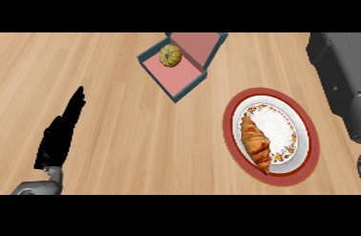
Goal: Pick the squash from the plate and place it in the cardboard box
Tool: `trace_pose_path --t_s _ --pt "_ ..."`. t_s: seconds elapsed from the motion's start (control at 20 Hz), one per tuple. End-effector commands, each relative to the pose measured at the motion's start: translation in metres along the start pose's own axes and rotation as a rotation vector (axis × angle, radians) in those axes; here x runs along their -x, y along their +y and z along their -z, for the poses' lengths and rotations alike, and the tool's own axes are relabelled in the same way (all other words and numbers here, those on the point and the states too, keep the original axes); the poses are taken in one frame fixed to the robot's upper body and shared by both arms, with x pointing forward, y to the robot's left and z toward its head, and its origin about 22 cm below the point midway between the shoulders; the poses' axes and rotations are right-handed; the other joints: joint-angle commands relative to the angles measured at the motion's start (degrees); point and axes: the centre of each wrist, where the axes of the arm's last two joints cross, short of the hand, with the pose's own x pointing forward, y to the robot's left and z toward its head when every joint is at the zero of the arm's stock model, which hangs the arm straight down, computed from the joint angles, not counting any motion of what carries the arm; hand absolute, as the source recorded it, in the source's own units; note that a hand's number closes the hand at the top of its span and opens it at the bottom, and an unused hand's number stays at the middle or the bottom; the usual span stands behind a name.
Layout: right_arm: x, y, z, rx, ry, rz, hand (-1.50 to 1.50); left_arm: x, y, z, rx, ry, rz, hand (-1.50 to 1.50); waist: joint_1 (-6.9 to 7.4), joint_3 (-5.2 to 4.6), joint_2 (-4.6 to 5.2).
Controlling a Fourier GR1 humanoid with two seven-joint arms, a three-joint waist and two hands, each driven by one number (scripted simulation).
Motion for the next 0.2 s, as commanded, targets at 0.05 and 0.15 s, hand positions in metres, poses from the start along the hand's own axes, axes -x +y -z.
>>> trace_pose_path --t_s 0.05,0.15 --pt "0.016 -0.074 0.002 -0.017 -0.018 0.016 -1.50 -0.005 -0.016 -0.003 -0.008 0.005 -0.002 0.00 -0.03 0.06 0.06" --pt "0.021 -0.089 0.000 -0.051 -0.032 -0.010 -1.50 0.016 0.002 -0.005 -0.008 0.008 0.011 0.00 -0.32 0.01 -0.08"
